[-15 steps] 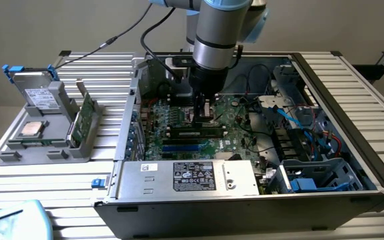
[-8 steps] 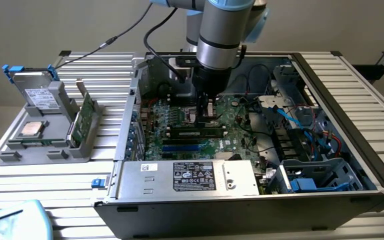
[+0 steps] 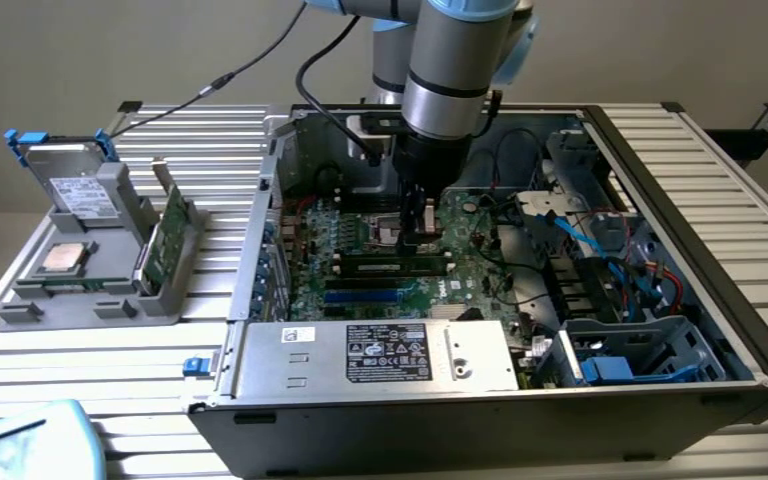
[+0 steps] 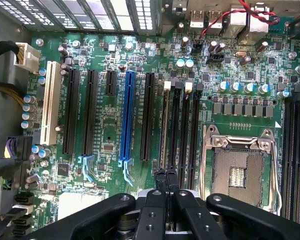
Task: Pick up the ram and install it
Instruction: 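Insert the ram into the slot, then press down the ram until it locks into place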
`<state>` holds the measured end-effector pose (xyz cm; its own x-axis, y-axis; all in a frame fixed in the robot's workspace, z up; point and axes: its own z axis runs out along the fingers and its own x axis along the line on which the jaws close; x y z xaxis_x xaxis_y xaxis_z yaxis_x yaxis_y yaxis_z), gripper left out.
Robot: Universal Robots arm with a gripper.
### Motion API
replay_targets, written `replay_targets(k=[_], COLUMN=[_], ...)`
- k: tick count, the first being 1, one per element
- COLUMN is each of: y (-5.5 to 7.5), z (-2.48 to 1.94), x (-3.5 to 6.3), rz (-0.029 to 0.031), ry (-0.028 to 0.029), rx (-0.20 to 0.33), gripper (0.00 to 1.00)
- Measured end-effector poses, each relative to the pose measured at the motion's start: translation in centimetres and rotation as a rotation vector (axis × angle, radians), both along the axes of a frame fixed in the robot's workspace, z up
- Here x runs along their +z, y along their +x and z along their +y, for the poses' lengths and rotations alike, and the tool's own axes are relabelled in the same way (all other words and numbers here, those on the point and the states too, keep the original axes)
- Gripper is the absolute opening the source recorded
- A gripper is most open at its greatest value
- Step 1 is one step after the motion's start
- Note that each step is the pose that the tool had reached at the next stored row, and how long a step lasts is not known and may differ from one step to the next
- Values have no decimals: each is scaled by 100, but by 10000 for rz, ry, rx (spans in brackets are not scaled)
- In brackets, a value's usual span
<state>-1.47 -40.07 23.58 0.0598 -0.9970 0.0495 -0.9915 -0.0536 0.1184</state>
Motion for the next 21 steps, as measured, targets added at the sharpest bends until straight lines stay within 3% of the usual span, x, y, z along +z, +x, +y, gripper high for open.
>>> replay_targets(k=[12, 21], y=[9, 199], z=[0, -18], x=[0, 0], rz=[0, 0], ry=[0, 12], rx=[2, 15], gripper=[11, 11])
